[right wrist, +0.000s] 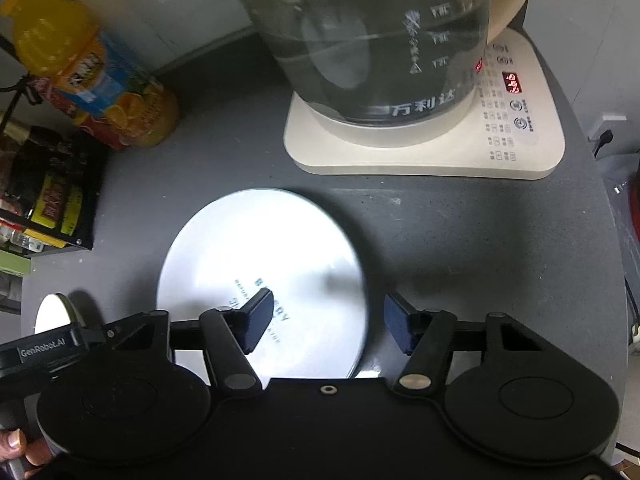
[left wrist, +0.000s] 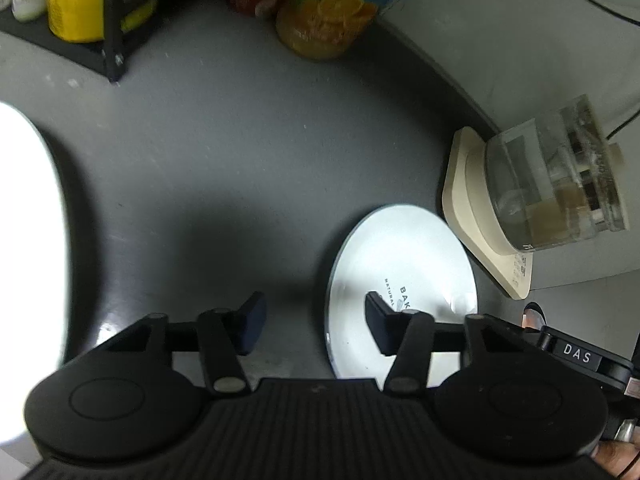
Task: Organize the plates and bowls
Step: 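Move both grippers to the small white 'Bakery' plate by the kettle, then close both grippers on the 'Bakery' plate rim and lift it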
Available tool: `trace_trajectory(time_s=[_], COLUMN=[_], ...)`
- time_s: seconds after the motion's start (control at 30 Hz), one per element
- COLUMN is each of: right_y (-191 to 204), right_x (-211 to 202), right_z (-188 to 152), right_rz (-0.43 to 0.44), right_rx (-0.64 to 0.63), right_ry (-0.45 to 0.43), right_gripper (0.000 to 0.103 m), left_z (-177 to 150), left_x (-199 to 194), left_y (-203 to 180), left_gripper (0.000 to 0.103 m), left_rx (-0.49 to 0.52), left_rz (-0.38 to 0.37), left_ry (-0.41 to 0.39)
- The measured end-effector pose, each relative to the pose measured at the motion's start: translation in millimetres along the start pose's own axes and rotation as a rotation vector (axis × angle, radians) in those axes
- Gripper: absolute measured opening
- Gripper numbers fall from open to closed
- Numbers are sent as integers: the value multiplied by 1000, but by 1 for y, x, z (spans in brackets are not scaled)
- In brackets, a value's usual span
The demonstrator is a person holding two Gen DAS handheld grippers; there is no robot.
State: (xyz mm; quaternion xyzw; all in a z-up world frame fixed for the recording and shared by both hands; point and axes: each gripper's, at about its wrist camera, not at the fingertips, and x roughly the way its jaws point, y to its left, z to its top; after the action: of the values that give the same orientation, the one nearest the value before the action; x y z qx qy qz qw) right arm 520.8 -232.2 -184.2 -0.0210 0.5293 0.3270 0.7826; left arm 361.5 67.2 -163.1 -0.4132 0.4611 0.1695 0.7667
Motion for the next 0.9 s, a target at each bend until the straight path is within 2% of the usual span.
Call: trace_trajectory(time_s=[0.13,0.3,0.43,0.5,0.7,0.9], right_y=[-6,-13,-19,-21,-18,-4], right_x=[12,21,26,29,20,0], right_z=[5,5,3,2,-1,-5], right_rz=[15,15,29,42,51,91], right_rx=[3,13,29,43,30,12], right_ry=[33,62,80,88,44,-21], right_gripper=[46,39,26,16,15,11], left_z=[0,0,-2,-2,-2,0], left_x=[18,35,41,43,40,20], left_y=[-2,-5,-7,-8,-13,-9], left_gripper=[34,25,17,13,9,9], left_rx=[-27,-42,-45,-49,-12,-4], left_rz=[2,8,4,2,23,-11], left_ry=[38,68,73,75,69,36])
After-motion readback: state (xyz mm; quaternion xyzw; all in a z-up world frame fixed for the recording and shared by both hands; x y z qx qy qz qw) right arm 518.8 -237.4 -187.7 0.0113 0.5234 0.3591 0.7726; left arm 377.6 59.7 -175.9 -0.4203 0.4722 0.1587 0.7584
